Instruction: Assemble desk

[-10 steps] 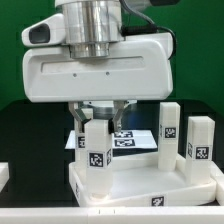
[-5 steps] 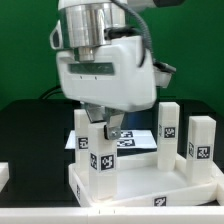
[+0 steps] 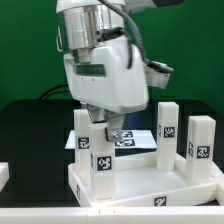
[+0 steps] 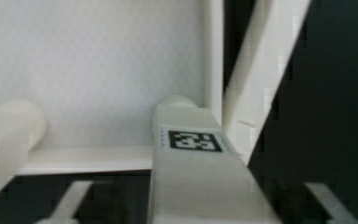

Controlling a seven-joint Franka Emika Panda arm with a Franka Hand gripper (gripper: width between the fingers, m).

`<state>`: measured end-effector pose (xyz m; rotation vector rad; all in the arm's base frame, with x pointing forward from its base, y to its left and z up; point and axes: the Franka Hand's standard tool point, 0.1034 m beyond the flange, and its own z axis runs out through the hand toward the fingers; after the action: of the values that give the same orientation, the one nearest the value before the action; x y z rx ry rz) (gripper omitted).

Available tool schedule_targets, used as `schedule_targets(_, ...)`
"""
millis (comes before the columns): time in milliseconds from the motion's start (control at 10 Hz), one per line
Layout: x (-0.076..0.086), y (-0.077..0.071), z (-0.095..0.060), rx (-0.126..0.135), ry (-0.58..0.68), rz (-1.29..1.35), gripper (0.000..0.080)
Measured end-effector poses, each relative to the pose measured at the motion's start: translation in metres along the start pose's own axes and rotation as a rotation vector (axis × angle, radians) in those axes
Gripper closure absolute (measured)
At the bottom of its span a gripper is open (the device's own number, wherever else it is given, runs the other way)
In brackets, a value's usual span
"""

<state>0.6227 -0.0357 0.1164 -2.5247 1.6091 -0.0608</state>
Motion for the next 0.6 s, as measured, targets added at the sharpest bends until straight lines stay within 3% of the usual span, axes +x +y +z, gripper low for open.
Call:
schedule_targets(100, -0.0021, -0.0003, 0.0014, -0.002, -0.003, -0.139, 0.0277)
schedule_targets(200, -0.0035, 0.001, 0.0023, -0.007, -0.009, -0.326, 0.0277)
schedule_targets(300, -0.0038, 0.0015, 0.0027, -0.008, -0.01, -0.411, 0.0177)
schedule_targets(600, -0.0028, 0.0018, 0.0025, -0.008, -0.009, -0.579, 0.0151)
